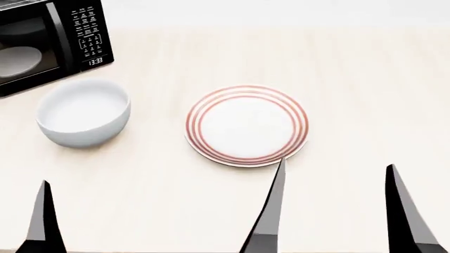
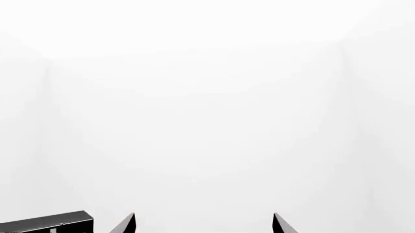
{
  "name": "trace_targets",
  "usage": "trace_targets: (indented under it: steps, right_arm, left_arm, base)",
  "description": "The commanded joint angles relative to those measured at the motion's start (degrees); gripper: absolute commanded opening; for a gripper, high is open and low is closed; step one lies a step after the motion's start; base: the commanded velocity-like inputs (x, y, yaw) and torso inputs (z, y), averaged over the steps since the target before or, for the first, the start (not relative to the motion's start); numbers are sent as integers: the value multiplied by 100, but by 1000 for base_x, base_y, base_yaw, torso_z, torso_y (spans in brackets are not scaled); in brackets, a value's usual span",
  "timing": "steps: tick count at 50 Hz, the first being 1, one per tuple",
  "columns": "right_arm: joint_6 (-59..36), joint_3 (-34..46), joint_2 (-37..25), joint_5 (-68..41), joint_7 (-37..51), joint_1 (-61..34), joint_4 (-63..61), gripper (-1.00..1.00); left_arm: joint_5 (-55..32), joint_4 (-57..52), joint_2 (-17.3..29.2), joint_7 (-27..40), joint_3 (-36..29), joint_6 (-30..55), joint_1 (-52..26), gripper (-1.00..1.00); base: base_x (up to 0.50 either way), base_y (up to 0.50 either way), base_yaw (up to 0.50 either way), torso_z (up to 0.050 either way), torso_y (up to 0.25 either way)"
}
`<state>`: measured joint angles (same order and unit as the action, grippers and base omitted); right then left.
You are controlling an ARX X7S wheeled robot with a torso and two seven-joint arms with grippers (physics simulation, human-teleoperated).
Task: Pick up the white bowl and put it on the plate.
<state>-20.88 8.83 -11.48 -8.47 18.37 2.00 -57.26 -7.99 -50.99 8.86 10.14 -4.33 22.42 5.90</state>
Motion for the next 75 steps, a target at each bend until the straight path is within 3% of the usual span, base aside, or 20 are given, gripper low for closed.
trace_targets:
  steps: [1, 17, 39, 52, 75]
  right_arm:
    - [-103, 53, -180, -34, 174, -101, -242, 100]
    - [-29, 419, -879, -463, 1041, -302, -261, 100]
    - [108, 620, -1195, -614, 1429, -363, -152, 100]
    - [162, 637, -1263, -667, 1537, -362, -131, 100]
    - [217, 756, -1381, -718, 1663, -421, -129, 100]
  left_arm:
    - [8, -350, -21, -89, 85, 136, 26, 100]
    - [-67, -352, 79, -20, -10, 113, 52, 100]
    - [-368, -355, 150, 95, -37, 250, 46, 100]
    - [-547, -337, 196, 209, -10, 389, -7, 100]
    - [-639, -325, 342, 288, -57, 381, -6, 100]
  base:
    - [500, 0, 0, 0, 0]
    - [500, 0, 0, 0, 0]
    - [500, 0, 0, 0, 1]
    - [0, 0, 0, 2, 0]
    - [0, 0, 0, 50, 0]
